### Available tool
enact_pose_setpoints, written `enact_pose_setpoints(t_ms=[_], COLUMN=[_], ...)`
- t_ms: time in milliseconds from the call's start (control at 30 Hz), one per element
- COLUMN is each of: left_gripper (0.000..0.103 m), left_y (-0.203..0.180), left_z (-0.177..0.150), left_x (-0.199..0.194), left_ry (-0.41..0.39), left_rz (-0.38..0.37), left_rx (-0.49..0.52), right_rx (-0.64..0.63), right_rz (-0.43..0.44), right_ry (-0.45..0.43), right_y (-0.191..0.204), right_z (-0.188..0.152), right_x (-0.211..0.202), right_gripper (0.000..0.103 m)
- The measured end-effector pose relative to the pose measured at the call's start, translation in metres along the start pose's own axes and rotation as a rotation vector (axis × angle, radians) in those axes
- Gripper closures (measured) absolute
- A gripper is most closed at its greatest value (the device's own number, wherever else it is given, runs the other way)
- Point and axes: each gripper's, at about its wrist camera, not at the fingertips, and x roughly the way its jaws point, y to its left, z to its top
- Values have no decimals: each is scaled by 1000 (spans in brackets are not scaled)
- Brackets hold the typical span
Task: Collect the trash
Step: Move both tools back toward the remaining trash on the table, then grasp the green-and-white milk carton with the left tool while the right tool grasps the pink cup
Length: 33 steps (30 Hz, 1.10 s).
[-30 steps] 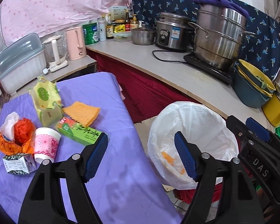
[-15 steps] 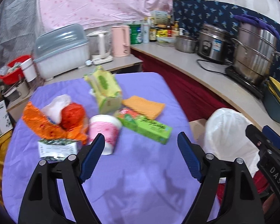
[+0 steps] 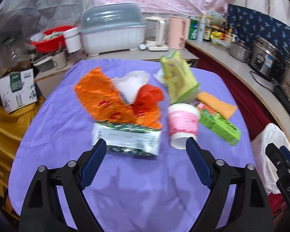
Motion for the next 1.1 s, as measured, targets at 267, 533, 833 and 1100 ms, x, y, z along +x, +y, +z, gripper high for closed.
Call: enact_pose_setpoints(t_ms=[267, 533, 833, 1100], left_gripper=[20, 16, 14, 13], left_y=[55, 87, 103, 88], left_z=[-5, -4, 3, 14], left_x=[23, 40, 56, 74], left_ry=[66, 92, 125, 156], left_rz=[22, 28, -10, -49], left_rx=[-132, -198, -273, -308], right_rx=[-55, -74, -80, -86], right_rz=[46, 74, 78, 72], right_ry=[63, 110, 146, 192], right_y=[48, 85, 107, 110], right_z=[-6, -3, 0, -6], right_x=[41, 84, 122, 149], right_gripper=[47, 41, 34, 34])
